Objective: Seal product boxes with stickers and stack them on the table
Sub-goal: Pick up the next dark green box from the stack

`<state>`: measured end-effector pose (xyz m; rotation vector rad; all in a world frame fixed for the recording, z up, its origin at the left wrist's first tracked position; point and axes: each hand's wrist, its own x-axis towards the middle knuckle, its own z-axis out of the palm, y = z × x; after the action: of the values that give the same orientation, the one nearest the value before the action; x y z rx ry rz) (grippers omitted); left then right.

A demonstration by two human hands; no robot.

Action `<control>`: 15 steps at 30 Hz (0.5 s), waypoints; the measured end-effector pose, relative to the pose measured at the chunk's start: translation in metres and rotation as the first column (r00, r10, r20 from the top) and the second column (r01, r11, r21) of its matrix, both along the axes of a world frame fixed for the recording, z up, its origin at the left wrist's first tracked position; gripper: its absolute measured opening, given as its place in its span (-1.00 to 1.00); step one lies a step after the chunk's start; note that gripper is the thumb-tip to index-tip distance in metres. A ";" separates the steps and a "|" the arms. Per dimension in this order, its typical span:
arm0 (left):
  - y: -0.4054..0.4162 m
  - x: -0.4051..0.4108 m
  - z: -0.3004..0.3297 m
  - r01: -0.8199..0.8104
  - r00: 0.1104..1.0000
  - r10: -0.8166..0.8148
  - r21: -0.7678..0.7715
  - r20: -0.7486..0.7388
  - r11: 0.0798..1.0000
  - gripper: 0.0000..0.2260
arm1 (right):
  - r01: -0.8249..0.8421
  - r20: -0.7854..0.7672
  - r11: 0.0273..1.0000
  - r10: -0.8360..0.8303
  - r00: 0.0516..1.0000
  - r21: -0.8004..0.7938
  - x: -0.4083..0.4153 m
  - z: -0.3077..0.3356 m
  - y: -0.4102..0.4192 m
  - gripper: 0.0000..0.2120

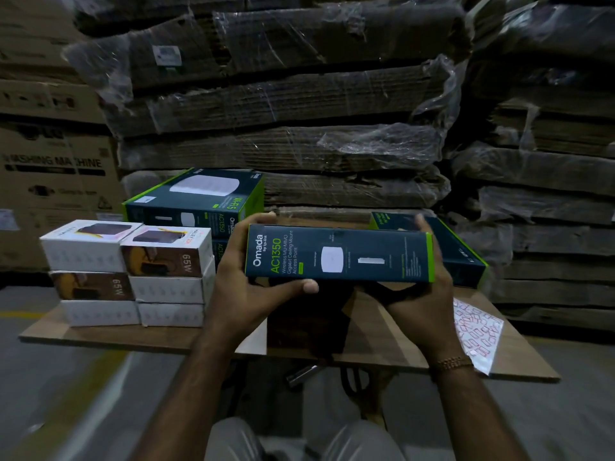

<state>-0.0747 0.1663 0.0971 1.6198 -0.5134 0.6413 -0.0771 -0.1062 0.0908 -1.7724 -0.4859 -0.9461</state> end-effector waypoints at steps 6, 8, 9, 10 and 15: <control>-0.005 -0.011 0.009 0.032 0.998 -0.036 -0.079 -0.050 0.996 -0.21 | -0.006 -0.105 0.998 0.000 0.995 -0.061 -0.012 0.010 -0.002 0.14; -0.006 -0.013 0.008 0.058 0.996 -0.063 -0.070 -0.066 0.996 -0.23 | -0.024 -0.153 0.997 0.012 0.988 -0.075 -0.015 0.012 -0.001 0.03; -0.006 -0.013 0.006 0.060 0.996 -0.064 -0.058 -0.068 0.997 -0.23 | -0.032 -0.175 0.997 0.019 0.984 -0.072 -0.016 0.012 -0.001 0.01; -0.005 -0.015 0.005 0.061 0.996 -0.064 -0.050 -0.069 0.997 -0.22 | -0.036 -0.188 0.997 0.022 0.982 -0.069 -0.018 0.012 -0.001 -0.01; -0.004 -0.018 -0.001 0.080 0.995 -0.082 -0.039 -0.062 0.996 -0.20 | -0.066 -0.238 0.997 0.055 0.970 -0.040 -0.028 0.008 0.002 -0.06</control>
<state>-0.0930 0.1627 0.0963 1.5719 -0.5156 0.5339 -0.1048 -0.1044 0.0985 -1.8744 -0.4096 -0.6739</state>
